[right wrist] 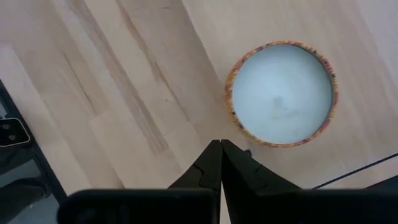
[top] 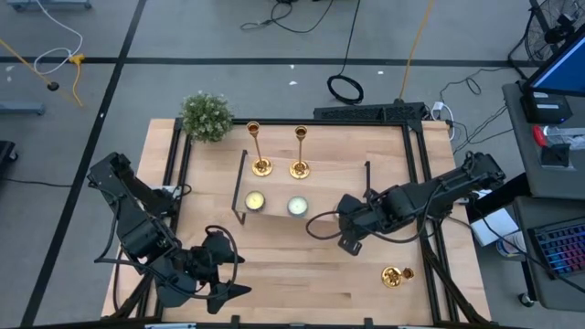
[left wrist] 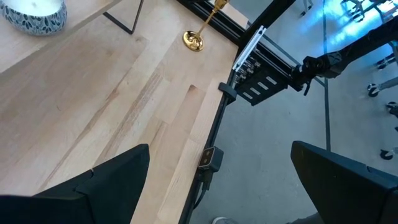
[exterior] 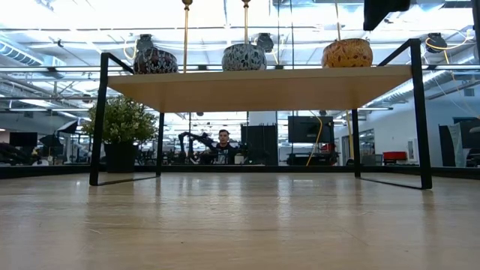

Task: Pick & Place candle stick holders
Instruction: Put the yellow scented candle on the shelf

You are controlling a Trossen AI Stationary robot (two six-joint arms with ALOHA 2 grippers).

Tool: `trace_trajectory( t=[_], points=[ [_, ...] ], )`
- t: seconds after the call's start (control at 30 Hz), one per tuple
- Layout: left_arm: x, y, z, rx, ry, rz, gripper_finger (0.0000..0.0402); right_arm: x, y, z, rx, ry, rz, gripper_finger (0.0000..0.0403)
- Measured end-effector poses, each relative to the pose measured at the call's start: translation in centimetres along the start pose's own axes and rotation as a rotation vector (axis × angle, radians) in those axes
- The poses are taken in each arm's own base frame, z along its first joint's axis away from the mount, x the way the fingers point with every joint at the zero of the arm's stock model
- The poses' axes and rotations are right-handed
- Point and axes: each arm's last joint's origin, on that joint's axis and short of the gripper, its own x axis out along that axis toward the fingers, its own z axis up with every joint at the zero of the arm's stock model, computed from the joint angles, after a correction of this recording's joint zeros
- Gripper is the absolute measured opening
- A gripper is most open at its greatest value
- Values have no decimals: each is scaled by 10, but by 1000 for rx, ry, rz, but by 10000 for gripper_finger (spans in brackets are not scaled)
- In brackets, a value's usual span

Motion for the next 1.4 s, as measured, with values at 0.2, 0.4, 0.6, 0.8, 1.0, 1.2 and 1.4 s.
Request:
trace_trajectory(
  t=[0.2, 0.4, 0.6, 0.8, 1.0, 1.2, 1.4],
  points=[
    [0, 0, 0, 0, -1, 0, 397, 0, -1, 0, 16, 2, -7, 0],
    [0, 0, 0, -1, -1, 1, 397, 0, 0, 0, 22, 0, -5, 0],
    [0, 0, 0, -1, -1, 0, 397, -2, 14, 5, 20, -41, 152, 0],
    [0, 0, 0, 0, -1, 0, 397, -5, 32, 6, -27, -129, 284, 0],
    [0, 0, 0, 6, -1, 1, 397, 1, 27, 7, -60, -100, 220, 0],
    [0, 0, 0, 10, -1, 1, 397, 12, 14, 9, -61, -15, 91, 0],
    [0, 0, 0, 0, -1, 1, 397, 18, 14, 10, -69, -16, 59, 0]
  ],
)
